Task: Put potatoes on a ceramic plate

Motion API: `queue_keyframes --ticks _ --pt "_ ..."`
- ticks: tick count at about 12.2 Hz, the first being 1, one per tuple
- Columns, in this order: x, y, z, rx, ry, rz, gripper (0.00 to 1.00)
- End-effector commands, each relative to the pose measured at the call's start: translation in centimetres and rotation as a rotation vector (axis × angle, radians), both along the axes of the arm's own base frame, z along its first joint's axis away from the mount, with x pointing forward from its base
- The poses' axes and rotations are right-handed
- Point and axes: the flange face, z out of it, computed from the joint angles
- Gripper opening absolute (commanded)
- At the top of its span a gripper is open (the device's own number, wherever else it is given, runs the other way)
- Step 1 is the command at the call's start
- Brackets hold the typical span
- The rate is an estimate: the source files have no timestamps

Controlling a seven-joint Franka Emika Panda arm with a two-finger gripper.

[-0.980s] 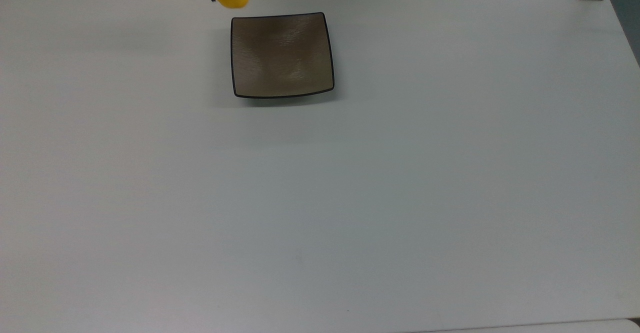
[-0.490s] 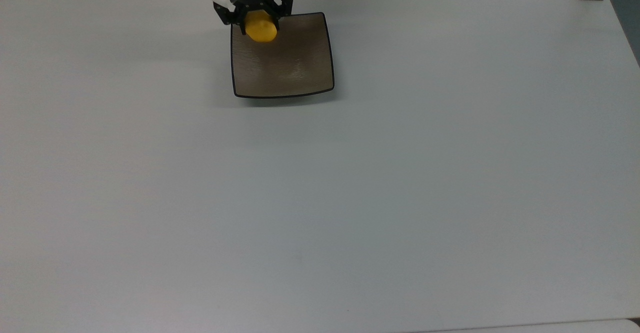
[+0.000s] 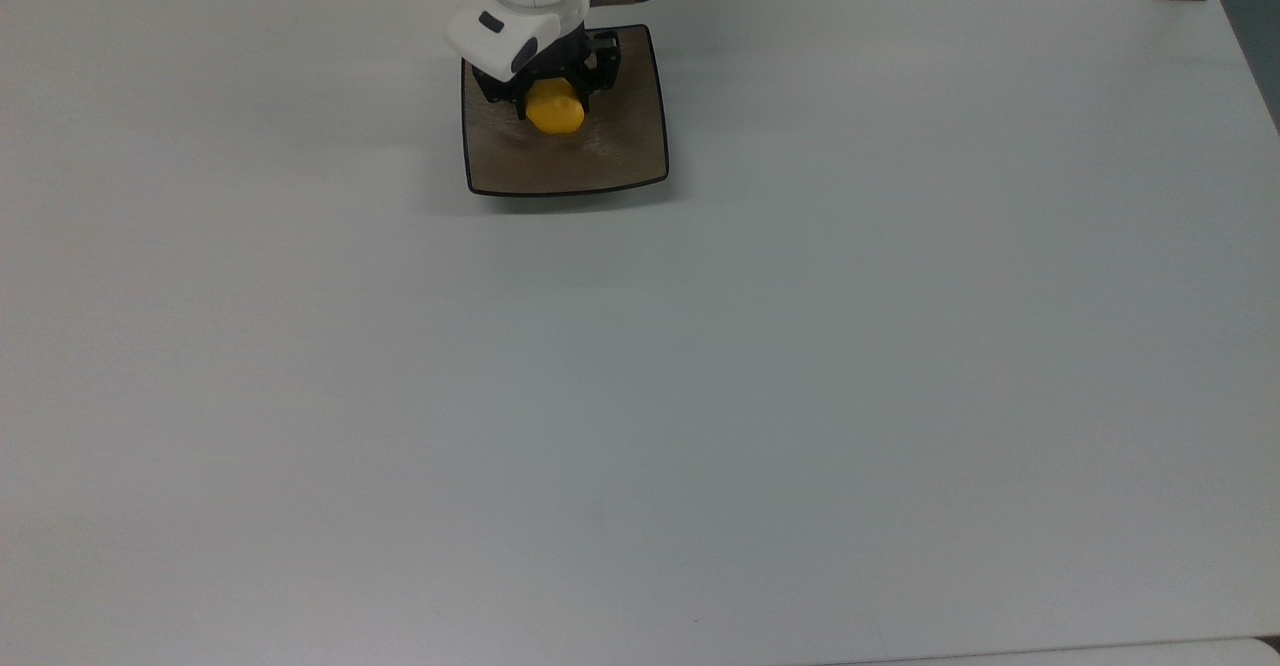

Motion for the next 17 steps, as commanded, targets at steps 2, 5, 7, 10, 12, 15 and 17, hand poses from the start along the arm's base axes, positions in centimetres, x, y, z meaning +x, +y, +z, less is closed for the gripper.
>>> queue_keyframes --ticks 2,5,7,10,12,15,17 --pt "0.0 0.4 -1.2 -0.008 -0.015 -0.014 0.76" --pt "0.0 0.3 -0.6 -0.025 -0.023 0.001 1.0" --pt "0.2 0.3 0.4 -0.02 -0.043 -0.002 1.0" --pt "1.9 0.4 5.4 -0.017 -0.072 -0.01 1.0" --pt "3.6 0.9 10.8 -0.01 -0.13 -0.101 1.0" --pt "5.1 1.3 19.1 0.016 -0.225 -0.194 1.0" --pt "4.7 1.2 23.0 0.014 -0.215 -0.276 1.0"
